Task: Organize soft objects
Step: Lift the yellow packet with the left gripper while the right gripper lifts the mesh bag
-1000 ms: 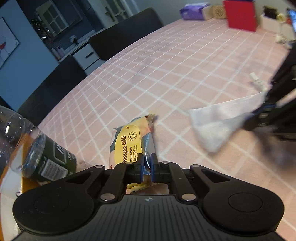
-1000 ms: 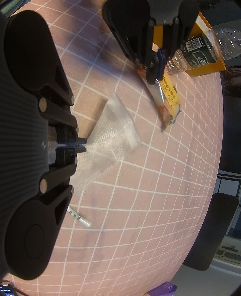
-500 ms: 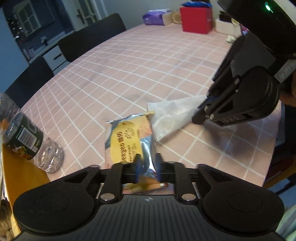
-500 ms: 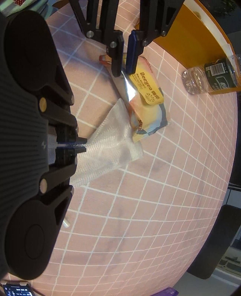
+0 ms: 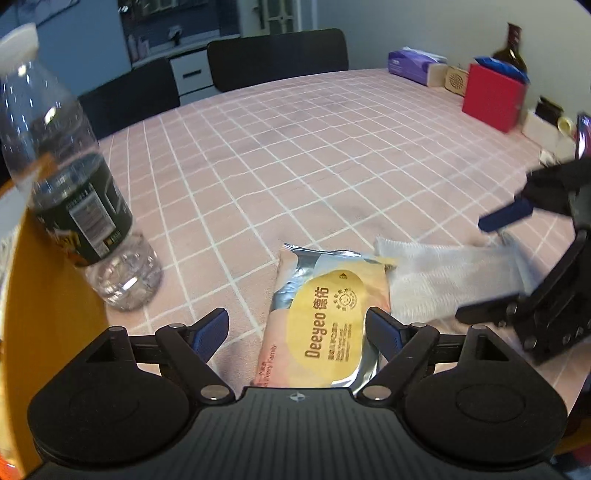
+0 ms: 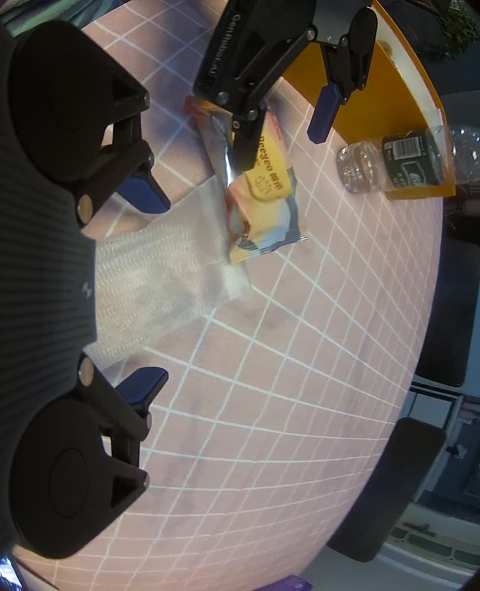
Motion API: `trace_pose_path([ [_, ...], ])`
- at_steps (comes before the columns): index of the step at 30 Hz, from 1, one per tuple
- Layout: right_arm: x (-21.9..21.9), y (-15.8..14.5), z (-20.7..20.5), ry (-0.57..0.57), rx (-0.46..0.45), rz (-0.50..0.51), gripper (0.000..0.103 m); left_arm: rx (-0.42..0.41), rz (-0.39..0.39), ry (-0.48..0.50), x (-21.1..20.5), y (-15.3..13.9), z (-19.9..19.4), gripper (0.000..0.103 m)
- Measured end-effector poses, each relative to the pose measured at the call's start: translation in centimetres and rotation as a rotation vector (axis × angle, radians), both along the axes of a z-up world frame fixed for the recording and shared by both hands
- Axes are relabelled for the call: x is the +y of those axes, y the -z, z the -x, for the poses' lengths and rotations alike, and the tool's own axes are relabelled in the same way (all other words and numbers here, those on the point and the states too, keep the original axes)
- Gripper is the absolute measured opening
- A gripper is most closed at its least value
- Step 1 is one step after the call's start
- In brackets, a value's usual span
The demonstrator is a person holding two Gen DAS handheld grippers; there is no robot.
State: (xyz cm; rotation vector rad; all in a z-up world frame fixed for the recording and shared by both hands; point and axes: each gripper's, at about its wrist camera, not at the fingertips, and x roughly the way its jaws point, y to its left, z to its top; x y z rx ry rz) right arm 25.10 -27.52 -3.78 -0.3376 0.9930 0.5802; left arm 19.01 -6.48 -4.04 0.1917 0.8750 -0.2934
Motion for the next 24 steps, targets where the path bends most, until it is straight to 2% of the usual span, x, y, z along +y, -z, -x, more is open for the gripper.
trace_pose_path([
  [5, -0.4, 0.3, -0.3, -0.013, 0.093, -0.054, 0.091, 0.030, 0.069, 0.024, 0.0, 0.1, 0.0, 0.100],
  [8, 0.2, 0.5, 0.1, -0.020, 0.080, -0.023, 0.091, 0.043, 0.030, 0.050, -0.3, 0.8, -0.1, 0.103],
  [11, 0.5, 1.0, 0.0, -0.009, 0.087, -0.010, 0.085, 0.051, 0.004, 0.060, -0.6, 1.3, -0.1, 0.103],
  [14, 0.4, 1.1, -0.3, -0.001, 0.078, -0.008, 0.084, 0.089, -0.017, 0.099, -1.1, 2.1, -0.2, 0.103],
  [16, 0.5, 1.1, -0.3, -0.001, 0.064, -0.001, 0.078, 0.082, -0.004, 0.100, -1.0, 2.3, -0.1, 0.103],
  [20, 0.4, 0.7, -0.2, 0.002, 0.051, -0.001, 0.056, 0.070, 0.007, 0.089, -0.8, 2.4, -0.4, 0.103],
  [21, 0.4, 0.6, -0.2, 0.006, 0.047, 0.001, 0.048, 0.064, 0.013, 0.091, -0.8, 2.3, -0.3, 0.100],
  [22, 0.3, 0.5, -0.2, 0.010, 0.043, 0.002, 0.044, 0.057, 0.020, 0.095, -0.8, 2.2, -0.3, 0.090],
  [23, 0.2, 0.5, -0.2, 0.016, 0.037, 0.003, 0.035, 0.053, 0.021, 0.088, -0.8, 2.0, -0.3, 0.082],
  [24, 0.1, 0.4, -0.1, 0.023, 0.029, 0.008, 0.024, 0.049, 0.020, 0.084, -0.8, 1.9, -0.3, 0.079],
])
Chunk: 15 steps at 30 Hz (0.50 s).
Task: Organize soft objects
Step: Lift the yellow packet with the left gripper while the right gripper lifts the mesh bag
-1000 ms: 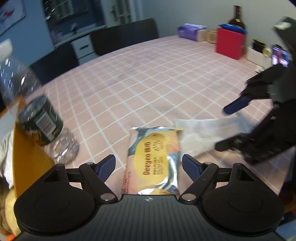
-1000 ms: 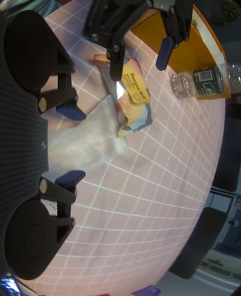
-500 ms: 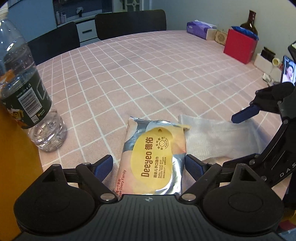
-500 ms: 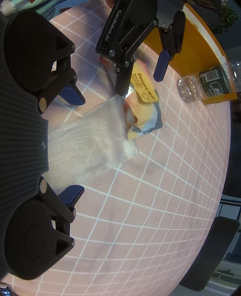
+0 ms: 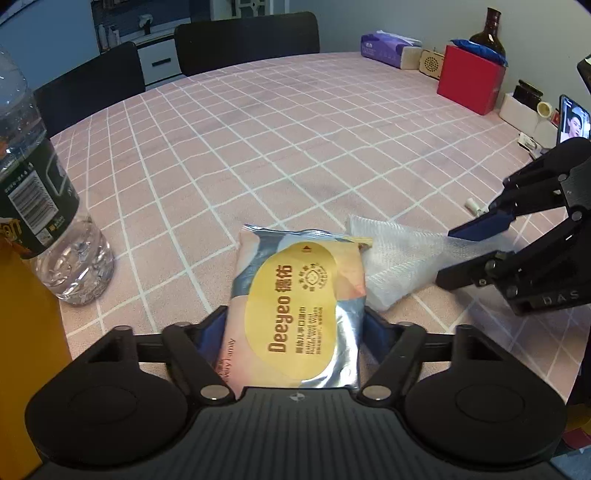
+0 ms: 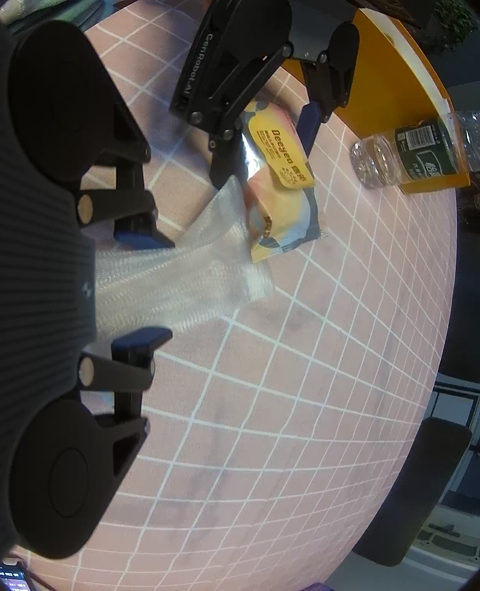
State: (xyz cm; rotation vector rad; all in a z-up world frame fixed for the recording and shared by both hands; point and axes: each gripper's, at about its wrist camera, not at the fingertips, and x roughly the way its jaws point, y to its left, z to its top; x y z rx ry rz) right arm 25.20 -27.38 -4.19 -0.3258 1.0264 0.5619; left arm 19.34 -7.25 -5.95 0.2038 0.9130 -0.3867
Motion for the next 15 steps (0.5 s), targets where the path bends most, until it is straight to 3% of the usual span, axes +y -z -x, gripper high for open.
trace_pose_path([
  [3, 0.0, 0.1, 0.1, 0.015, -0.027, 0.029, 0.003, -0.012, 0.001, 0.003, -0.1, 0.0, 0.2, 0.077],
  [8, 0.1, 0.1, 0.0, 0.040, -0.029, 0.036, 0.000, -0.034, 0.018, -0.009, 0.1, -0.3, 0.6, 0.066],
  [15, -0.3, -1.1, -0.1, 0.070, -0.040, -0.016, 0.000, -0.074, 0.056, -0.019, 0.2, -1.7, 1.6, 0.064],
])
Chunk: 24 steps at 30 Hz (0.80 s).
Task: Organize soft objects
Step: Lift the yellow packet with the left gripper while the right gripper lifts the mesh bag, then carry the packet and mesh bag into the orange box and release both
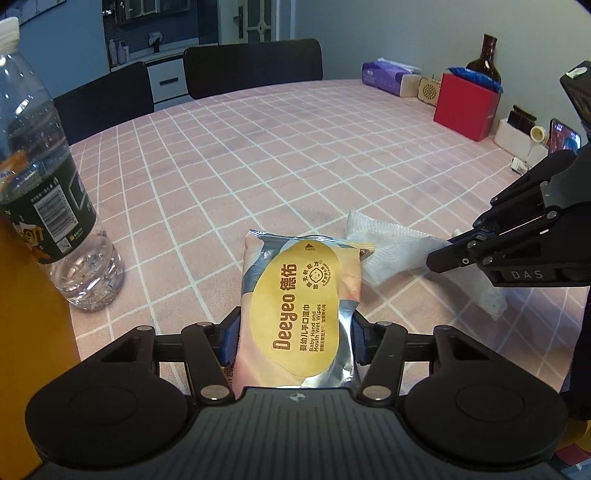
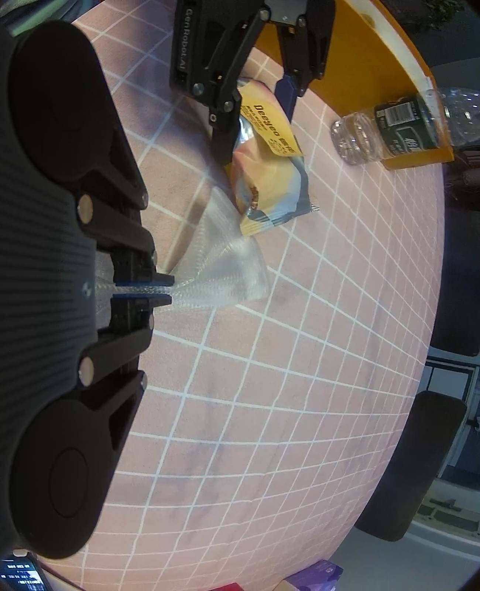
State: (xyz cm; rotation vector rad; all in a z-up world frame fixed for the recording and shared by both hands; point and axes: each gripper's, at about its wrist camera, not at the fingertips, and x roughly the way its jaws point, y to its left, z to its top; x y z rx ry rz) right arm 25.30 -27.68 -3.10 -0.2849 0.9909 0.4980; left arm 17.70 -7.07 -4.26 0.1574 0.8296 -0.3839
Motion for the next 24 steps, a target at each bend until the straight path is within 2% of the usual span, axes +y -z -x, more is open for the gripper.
trace_pose_path([
  [8, -0.3, -2.3, 0.4, 0.030, -0.014, -0.074, 0.000, -0.051, 0.058, 0.010, 0.3, -3.4, 1.4, 0.064],
  [14, 0.0, -4.8, 1.2, 0.045, -0.034, -0.145, 0.000, -0.130, 0.106, 0.015, 1.6, -7.1, 2.9, 0.064],
  [19, 1.9, -7.3, 1.9, 0.032, -0.083, -0.191, 0.000, -0.201, 0.107, -0.002, 3.9, -9.8, 3.8, 0.064],
  [24, 4.9, -9.9, 2.5, -0.012, -0.137, -0.222, 0.000, -0.251, 0.080, -0.070, 7.4, -11.8, 4.4, 0.064],
])
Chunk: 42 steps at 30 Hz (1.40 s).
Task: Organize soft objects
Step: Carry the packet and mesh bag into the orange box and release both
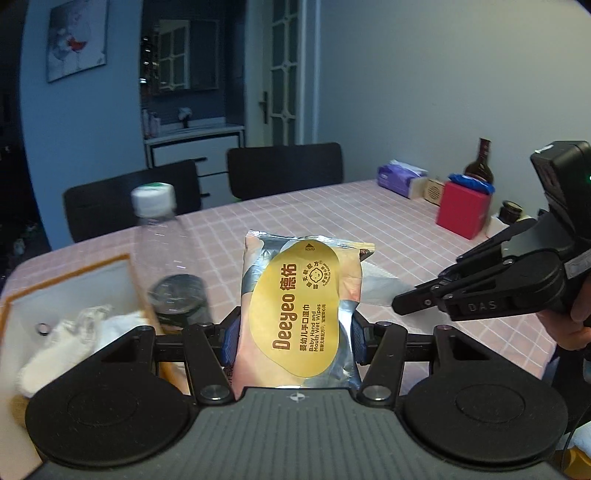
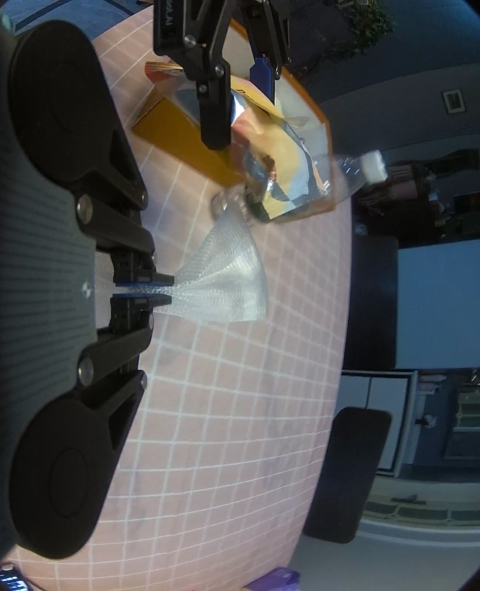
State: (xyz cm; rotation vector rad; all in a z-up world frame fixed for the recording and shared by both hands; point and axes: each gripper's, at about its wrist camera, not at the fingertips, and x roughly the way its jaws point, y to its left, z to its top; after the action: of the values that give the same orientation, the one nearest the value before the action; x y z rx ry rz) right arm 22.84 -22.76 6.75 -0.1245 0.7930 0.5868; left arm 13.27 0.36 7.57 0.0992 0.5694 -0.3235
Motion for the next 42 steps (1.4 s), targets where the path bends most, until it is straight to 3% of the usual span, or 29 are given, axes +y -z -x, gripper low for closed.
trace_pose_path([
  [8, 6.4, -3.2, 0.2, -0.107, -0.057, -0.045, 0.000, -0.053, -0.036, -0.138, 6.2, -1.7, 1.1, 0.064],
  [15, 13.4, -3.7, -0.6, -0.188, -0.040, -0.089, 0.000, -0.013, -0.049, -0.252, 10.9, -1.3, 0.5, 0.064],
  [19, 17.2, -2.6, -1.8, -0.230, 0.036, -0.085, 0.000, 0.069, -0.038, -0.295, 13.7, -0.1, -0.7, 0.064],
  [25, 22.5, 0.1, -2.7, -0.334, 0.179, -0.029, 0.000, 0.205, -0.120, -0.254, 15.4, 2.5, -0.6, 0.064],
  [31, 24.5, 2.8, -2.8, -0.361, 0.252, 0.079, 0.000, 0.287, -0.218, -0.199, 15.0, 4.2, -0.5, 0.064],
  [39, 26.5, 4.2, -2.7, -0.393, 0.244, 0.181, 0.000, 0.413, -0.180, -0.175, 16.3, 5.2, -2.1, 0.067],
  [42, 26.6, 4.0, -2.2, -0.416, 0.222, 0.219, 0.005, 0.436, -0.173, -0.178, 16.4, 5.4, -2.3, 0.073],
])
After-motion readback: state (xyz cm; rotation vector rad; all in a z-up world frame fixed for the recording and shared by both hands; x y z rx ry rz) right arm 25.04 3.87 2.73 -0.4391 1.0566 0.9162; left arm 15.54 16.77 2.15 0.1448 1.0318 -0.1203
